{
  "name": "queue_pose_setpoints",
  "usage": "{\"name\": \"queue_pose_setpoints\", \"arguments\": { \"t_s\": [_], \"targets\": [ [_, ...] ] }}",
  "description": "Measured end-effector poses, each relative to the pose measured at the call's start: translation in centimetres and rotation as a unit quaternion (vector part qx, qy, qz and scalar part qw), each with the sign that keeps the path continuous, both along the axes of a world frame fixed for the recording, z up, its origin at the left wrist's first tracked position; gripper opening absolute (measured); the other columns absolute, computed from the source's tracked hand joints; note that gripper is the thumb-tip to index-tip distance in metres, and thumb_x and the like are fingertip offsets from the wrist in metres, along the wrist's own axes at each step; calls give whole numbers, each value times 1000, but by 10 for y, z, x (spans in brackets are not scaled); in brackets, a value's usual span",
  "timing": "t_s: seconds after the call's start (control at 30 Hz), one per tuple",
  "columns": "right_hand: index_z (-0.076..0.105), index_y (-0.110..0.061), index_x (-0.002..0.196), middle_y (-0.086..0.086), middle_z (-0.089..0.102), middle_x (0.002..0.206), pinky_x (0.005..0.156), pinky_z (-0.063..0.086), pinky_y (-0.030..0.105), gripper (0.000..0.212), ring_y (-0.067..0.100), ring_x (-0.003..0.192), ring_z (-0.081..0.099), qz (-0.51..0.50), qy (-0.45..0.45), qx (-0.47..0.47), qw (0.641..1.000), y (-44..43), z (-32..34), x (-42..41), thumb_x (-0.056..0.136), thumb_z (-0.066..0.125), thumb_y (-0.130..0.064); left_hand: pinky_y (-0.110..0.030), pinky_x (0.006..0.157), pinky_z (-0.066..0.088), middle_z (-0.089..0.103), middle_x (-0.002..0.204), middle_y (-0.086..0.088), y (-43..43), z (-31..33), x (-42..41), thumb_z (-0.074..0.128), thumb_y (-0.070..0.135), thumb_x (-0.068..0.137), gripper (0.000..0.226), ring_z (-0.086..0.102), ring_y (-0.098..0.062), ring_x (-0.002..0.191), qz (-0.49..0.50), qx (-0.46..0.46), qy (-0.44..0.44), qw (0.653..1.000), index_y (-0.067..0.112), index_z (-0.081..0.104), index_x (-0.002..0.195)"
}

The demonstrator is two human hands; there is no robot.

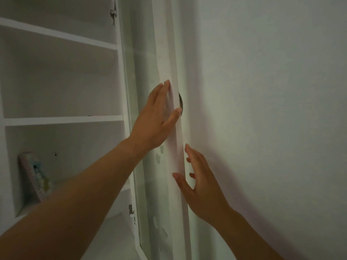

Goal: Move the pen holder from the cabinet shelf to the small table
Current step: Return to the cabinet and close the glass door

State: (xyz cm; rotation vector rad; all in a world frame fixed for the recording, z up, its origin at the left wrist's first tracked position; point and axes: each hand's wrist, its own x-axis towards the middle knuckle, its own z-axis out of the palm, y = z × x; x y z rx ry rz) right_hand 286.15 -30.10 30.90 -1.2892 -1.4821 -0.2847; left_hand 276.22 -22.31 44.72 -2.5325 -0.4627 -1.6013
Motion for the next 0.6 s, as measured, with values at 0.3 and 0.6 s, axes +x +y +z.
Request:
{"name": "queue_pose_setpoints", "arguments": {
  "t_s": [0.3, 0.6],
  "targets": [
    [11, -57, 126, -32, 30, 133, 95, 47, 24, 51, -2, 119, 43, 64, 27, -2, 998, 3, -3, -1, 87, 42, -51, -26, 103, 11, -4, 156, 4, 2, -3, 1, 40, 42, 92, 73, 7, -17, 141, 13, 2, 17, 1000, 25, -6, 145],
    [22, -53, 126, -26, 41, 131, 85, 50, 15, 49, -3, 110, 51, 107, 55, 7, 993, 1, -2, -11, 84, 46, -48, -37, 108, 29, -1, 156, 6, 1, -2, -23, 42, 43, 90, 73, 12, -14, 140, -15, -9, 31, 999, 26, -2, 146]
  ]
}}
